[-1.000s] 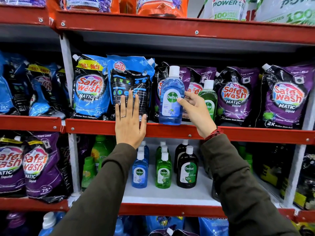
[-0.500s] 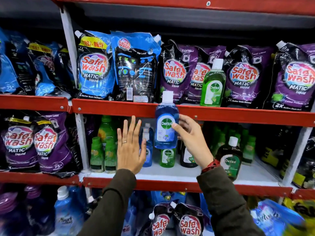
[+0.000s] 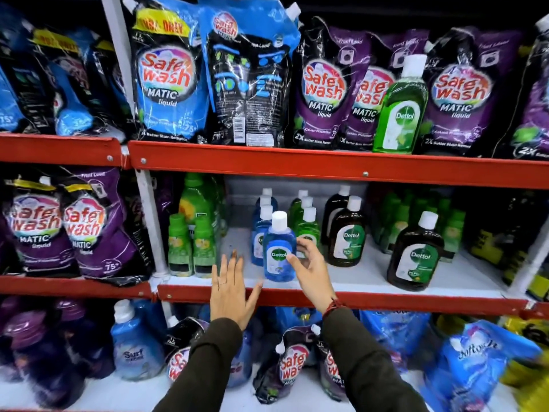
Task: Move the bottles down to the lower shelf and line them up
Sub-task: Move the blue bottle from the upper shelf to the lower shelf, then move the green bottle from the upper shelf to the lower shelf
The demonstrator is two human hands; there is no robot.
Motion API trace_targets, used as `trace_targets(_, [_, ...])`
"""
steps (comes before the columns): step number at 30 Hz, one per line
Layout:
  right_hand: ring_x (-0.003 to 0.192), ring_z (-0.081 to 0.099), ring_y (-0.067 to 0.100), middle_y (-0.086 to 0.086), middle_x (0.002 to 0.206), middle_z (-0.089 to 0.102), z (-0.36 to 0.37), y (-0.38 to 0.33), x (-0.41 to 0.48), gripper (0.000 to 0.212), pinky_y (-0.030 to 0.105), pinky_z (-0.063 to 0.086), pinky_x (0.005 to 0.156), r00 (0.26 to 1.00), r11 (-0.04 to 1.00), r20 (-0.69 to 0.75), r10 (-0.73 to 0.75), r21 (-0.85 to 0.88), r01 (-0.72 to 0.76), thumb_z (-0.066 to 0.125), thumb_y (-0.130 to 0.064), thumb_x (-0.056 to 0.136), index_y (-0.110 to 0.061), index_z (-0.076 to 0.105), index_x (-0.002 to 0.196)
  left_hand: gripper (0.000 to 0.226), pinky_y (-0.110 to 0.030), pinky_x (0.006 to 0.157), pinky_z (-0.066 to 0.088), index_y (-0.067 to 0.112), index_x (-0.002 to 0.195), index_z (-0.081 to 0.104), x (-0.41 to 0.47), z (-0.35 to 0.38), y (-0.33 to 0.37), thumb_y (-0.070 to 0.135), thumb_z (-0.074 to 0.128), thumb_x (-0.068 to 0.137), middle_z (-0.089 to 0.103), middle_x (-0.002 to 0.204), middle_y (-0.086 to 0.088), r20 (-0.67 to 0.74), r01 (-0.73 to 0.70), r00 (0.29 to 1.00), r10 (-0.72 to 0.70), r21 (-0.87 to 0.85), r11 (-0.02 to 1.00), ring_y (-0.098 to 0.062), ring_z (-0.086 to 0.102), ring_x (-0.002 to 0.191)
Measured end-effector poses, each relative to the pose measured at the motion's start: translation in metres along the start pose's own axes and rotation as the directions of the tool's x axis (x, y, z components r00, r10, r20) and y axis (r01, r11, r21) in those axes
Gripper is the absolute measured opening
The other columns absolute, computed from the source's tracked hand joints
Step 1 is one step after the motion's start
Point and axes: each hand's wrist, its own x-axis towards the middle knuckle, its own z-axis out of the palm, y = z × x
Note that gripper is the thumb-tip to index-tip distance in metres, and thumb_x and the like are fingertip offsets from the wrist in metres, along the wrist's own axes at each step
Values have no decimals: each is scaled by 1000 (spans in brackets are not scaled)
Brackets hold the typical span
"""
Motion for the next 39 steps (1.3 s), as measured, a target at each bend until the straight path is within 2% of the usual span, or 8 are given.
trace_targets(2, [119, 60, 18, 2, 124, 60, 10, 11, 7, 28, 22, 53, 99, 1000, 1000, 8, 17, 8, -17, 58, -6, 98, -19, 52, 122, 93, -47, 128, 2, 11, 159, 19, -1, 4, -3, 70, 7, 88, 20, 168, -11, 16, 9, 1000, -10, 6, 1000, -30, 6, 158])
trace_targets(5, [111, 57, 6, -6, 118, 59, 23, 21, 16, 28, 9, 50, 90, 999, 999, 23, 39, -20, -38, 58, -5, 97, -21, 50, 120, 95, -44, 127, -3, 12, 159, 14, 1, 5, -6, 73, 3, 87, 16, 169, -11, 35, 6, 999, -7, 28, 1000, -29, 2, 158])
trace_targets(9, [115, 56, 11, 2, 122, 59, 35, 30, 26, 27, 26, 50, 99, 997, 997, 33, 75, -15, -75, 58, -5, 98, -15, 50, 121, 98, -42, 126, -4, 10, 159, 14, 1, 4, -6, 75, 1, 86, 14, 169, -11, 33, 5, 999, -6, 33, 999, -30, 2, 158])
trace_targets(15, [113, 58, 14, 6, 121, 59, 38, 37, 33, 30, 11, 51, 85, 996, 996, 12, 88, -18, -88, 56, 0, 97, -3, 52, 127, 99, -46, 129, 1, 12, 160, 10, 1, 7, -6, 75, -6, 86, 9, 170, -9, 28, 5, 1000, -6, 28, 1000, -30, 0, 158])
trace_targets(19, [96, 63, -13, 6, 121, 59, 38, 41, 34, 29, 3, 50, 75, 995, 996, 30, 95, -5, -95, 55, -1, 98, -5, 50, 126, 98, -47, 126, 1, 12, 160, 14, 0, 9, -6, 76, -7, 88, 13, 169, -10, 9, 3, 1000, -3, 20, 1000, -32, 2, 157])
trace_targets(24, [123, 56, 12, 1, 134, 59, 34, 41, 20, 31, 11, 51, 94, 997, 996, 2, 72, -56, -72, 58, -14, 99, -17, 49, 129, 98, -48, 128, 4, 13, 160, 6, 0, 9, -5, 76, -11, 85, 8, 170, -11, 4, 17, 1000, -18, 11, 1000, -31, 0, 157])
trace_targets(30, [134, 45, 13, -3, 141, 53, -1, 28, -4, 36, 35, 43, 112, 963, 853, -131, -234, -503, 139, 45, -35, 101, -25, 48, 136, 88, -49, 128, 3, 10, 159, 3, -14, 4, 15, 68, 10, 95, 2, 170, -9, -88, -1, 996, -8, -98, 995, -27, -3, 157])
trace_targets(39, [151, 33, 26, 1, 150, 51, -73, -36, 0, 32, 48, 30, 122, 780, 614, -183, -599, -730, 301, 51, -29, 100, -21, 56, 130, 71, -42, 127, -11, 16, 161, 8, 23, -46, 117, 49, 29, 102, 6, 171, -6, -328, -252, 925, 190, -159, 954, -23, -1, 158])
